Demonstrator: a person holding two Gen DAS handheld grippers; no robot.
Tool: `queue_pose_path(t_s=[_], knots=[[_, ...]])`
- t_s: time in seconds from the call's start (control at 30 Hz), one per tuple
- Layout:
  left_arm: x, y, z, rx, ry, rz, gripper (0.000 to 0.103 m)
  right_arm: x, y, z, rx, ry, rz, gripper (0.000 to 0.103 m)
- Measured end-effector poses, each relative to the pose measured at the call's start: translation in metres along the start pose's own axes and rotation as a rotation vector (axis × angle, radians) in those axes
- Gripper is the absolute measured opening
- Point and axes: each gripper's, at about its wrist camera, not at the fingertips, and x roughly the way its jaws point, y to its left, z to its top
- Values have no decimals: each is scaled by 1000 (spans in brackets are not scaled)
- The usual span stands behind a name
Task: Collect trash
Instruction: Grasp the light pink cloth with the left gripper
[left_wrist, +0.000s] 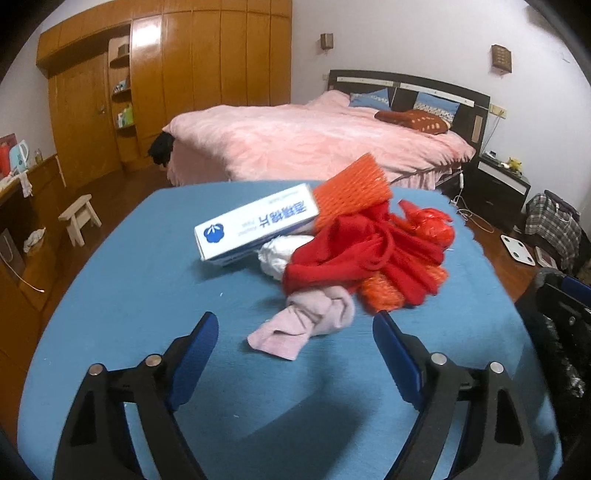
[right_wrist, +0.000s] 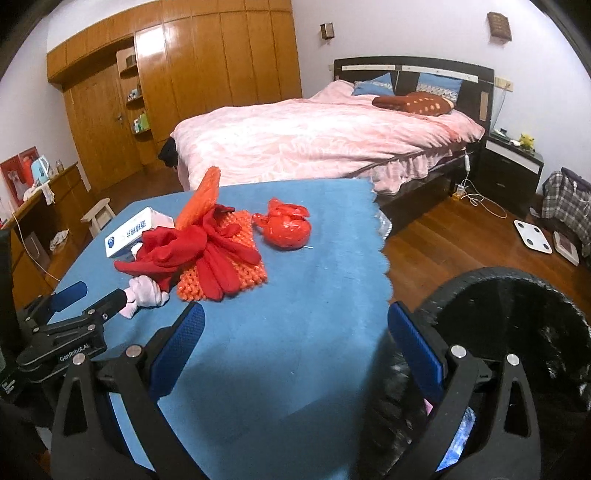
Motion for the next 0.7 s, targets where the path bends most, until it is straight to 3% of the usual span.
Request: queue_pose_path(t_s=[0.37, 0.7], knots=[[29, 3, -3, -6, 78, -27, 75, 29, 8, -2, -30, 37, -8, 97], [32, -5, -5, 31, 93, -71, 44, 36, 13, -4, -39, 52, -4, 97]])
